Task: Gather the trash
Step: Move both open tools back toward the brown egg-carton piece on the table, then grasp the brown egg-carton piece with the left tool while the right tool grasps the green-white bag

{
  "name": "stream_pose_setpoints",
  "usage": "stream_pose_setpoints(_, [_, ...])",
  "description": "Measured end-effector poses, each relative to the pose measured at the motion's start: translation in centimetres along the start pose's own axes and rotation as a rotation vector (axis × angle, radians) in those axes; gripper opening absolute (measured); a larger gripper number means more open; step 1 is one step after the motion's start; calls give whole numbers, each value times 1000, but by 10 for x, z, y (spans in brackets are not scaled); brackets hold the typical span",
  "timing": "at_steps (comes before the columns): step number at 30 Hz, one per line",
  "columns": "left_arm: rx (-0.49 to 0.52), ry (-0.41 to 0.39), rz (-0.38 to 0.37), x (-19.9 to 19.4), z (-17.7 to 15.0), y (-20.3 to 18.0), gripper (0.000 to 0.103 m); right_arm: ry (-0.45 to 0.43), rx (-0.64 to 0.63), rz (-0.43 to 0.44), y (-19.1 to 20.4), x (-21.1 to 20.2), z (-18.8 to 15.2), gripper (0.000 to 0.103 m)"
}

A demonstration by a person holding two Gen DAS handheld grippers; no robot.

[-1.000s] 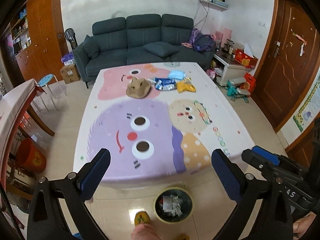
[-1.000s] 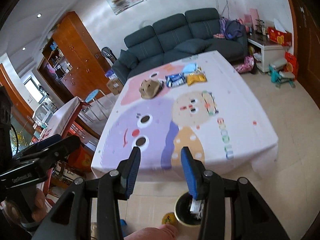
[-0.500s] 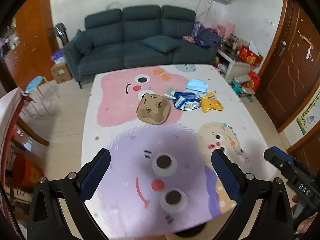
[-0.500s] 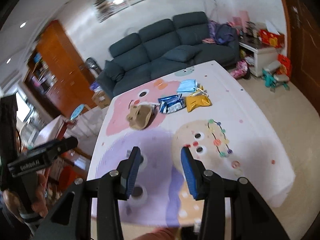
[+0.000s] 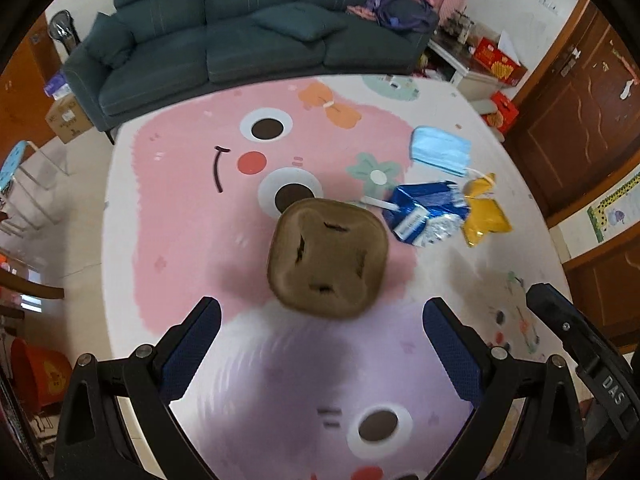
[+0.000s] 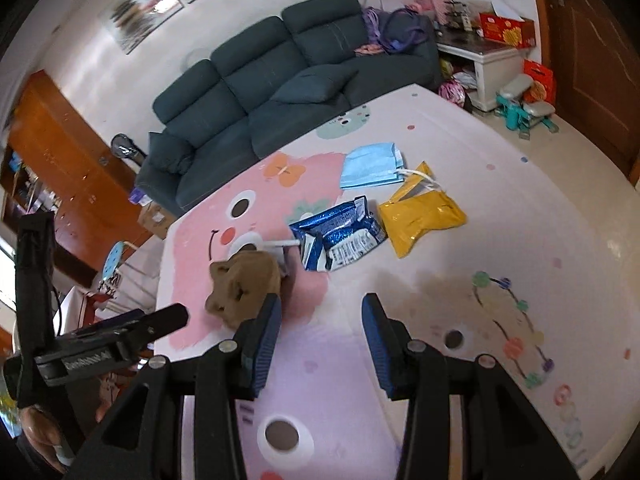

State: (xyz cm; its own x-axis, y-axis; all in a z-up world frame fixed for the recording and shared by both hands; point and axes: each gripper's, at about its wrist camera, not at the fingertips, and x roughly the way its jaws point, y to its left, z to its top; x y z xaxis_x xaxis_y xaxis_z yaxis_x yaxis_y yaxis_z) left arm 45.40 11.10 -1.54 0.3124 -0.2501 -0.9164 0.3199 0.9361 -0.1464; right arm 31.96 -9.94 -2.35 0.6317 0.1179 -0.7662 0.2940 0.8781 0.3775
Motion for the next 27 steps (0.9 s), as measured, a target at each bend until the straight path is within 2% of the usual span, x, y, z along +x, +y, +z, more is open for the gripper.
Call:
stream_pose_setpoints(7, [-14, 65, 23, 54, 20, 6, 100, 34, 11, -23, 9, 38, 9, 42])
stream_pose_setpoints(12, [5, 81, 38, 71, 22, -1, 100, 56, 4, -20, 12, 51, 8, 42])
stream_pose_setpoints(13, [7, 81, 38, 73, 22, -1, 95, 59, 1, -19, 12, 52, 7, 42])
stream_pose_setpoints(14, [7, 82, 32, 74, 22, -2, 82, 63, -4, -19, 13, 54, 6, 43])
stream_pose_setpoints(15, [4, 91, 15, 76, 22, -2, 73, 69, -7, -18, 14, 56, 5, 43])
stream_pose_setpoints(17, [-8, 96, -12, 75, 22, -1, 61, 77, -6, -10, 14, 58, 3, 43])
stream_pose_setpoints(27, [-51, 51, -96, 39, 7, 18, 60, 106, -24, 32, 24, 68, -2, 42])
